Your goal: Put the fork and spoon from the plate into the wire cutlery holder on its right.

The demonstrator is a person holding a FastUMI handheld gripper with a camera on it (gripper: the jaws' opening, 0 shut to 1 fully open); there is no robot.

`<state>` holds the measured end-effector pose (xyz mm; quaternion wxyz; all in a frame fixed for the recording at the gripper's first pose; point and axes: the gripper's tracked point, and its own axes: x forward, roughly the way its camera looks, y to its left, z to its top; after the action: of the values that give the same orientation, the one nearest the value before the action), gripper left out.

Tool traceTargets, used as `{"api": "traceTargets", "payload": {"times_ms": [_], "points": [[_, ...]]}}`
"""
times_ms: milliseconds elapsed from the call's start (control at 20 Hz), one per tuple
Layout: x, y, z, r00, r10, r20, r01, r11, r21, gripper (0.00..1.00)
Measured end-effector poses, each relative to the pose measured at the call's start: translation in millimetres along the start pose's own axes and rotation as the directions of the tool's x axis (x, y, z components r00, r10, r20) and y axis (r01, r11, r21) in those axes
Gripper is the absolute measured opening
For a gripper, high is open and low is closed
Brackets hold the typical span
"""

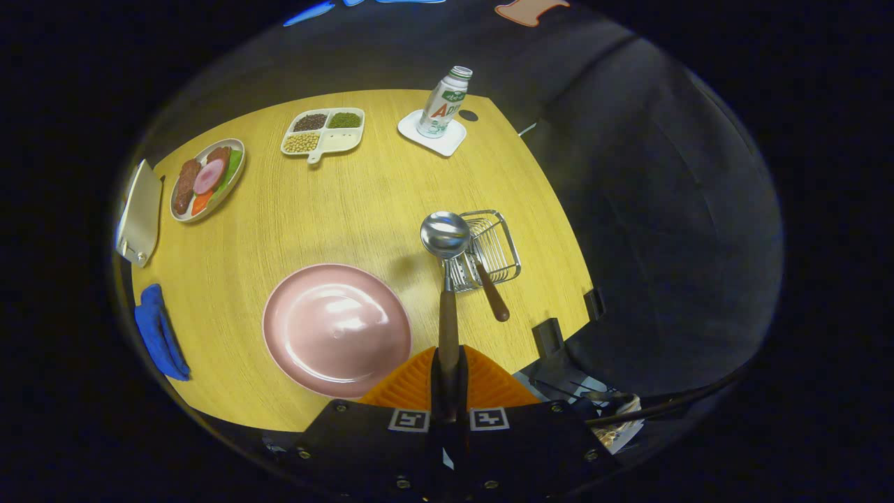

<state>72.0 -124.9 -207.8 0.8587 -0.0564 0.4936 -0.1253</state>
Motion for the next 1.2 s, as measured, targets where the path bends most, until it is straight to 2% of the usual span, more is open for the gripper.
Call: {"api": "traceTargets", "payload": {"times_ms": [400,800,1200], "points": [[21,-33,1,0.997,0.002,-0.081,0.002,0.999,0.044,0.07],[43,-43,1,0.985,0.071,-0.159,-0.056,0.994,0.093,0.07],[45,-48,3,0.970,0.129,-0.205,-0.107,0.988,0.114,0.07]]}}
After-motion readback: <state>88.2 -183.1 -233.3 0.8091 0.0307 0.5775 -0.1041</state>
